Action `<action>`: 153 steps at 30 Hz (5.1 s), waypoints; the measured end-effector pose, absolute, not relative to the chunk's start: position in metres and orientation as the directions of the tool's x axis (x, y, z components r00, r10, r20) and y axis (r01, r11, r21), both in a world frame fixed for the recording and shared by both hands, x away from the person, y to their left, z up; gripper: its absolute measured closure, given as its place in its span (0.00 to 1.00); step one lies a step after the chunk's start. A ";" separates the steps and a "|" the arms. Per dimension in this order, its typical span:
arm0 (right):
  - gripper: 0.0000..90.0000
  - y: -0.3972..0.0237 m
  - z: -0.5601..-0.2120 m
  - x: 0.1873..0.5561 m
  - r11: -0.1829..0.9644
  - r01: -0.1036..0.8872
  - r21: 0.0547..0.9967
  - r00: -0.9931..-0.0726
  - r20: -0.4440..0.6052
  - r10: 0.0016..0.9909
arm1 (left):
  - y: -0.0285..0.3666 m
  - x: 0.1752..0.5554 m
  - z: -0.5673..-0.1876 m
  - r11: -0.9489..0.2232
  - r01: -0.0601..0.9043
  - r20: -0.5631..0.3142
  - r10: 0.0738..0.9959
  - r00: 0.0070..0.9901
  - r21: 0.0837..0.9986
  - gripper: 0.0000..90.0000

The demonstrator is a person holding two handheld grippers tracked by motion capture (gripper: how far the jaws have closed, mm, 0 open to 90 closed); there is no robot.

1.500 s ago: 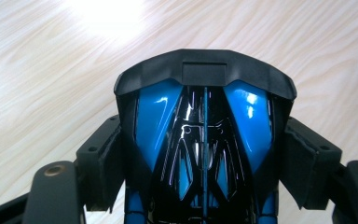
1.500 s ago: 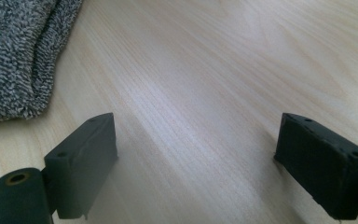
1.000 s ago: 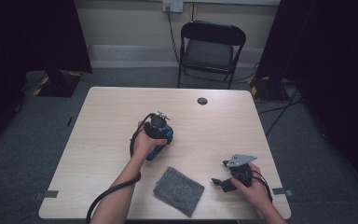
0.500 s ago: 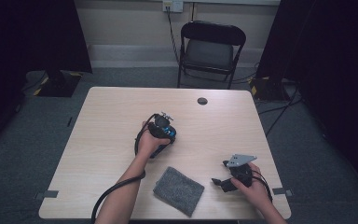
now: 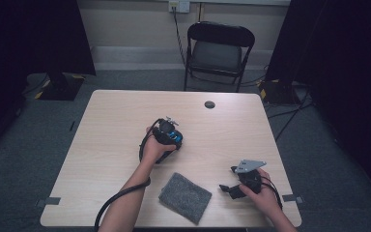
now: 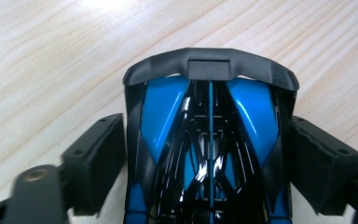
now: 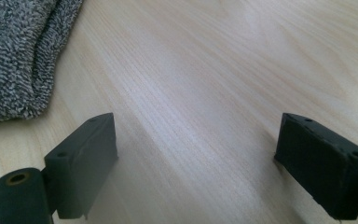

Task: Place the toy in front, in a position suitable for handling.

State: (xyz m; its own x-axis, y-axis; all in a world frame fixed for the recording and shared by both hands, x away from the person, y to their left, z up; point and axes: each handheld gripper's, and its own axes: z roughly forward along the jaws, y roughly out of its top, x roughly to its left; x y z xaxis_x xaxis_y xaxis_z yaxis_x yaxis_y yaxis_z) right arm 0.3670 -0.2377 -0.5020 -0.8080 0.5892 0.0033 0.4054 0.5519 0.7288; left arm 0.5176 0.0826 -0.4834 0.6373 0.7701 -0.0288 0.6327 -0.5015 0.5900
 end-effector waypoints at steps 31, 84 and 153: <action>0.13 -0.238 -0.502 0.367 0.551 0.406 0.729 -0.807 0.003 0.590 | 0.152 0.437 -0.492 -0.508 0.553 0.008 0.741 0.671 0.660 0.18; 0.36 -0.198 -0.464 0.335 0.510 0.402 0.761 -0.833 0.073 0.548 | 0.153 0.437 -0.502 -0.444 0.495 -0.004 0.742 0.671 0.747 0.28; 0.88 -0.157 -0.442 0.381 0.513 0.452 0.730 -0.826 0.124 0.550 | 0.153 0.437 -0.502 -0.441 0.496 -0.007 0.742 0.670 0.748 0.28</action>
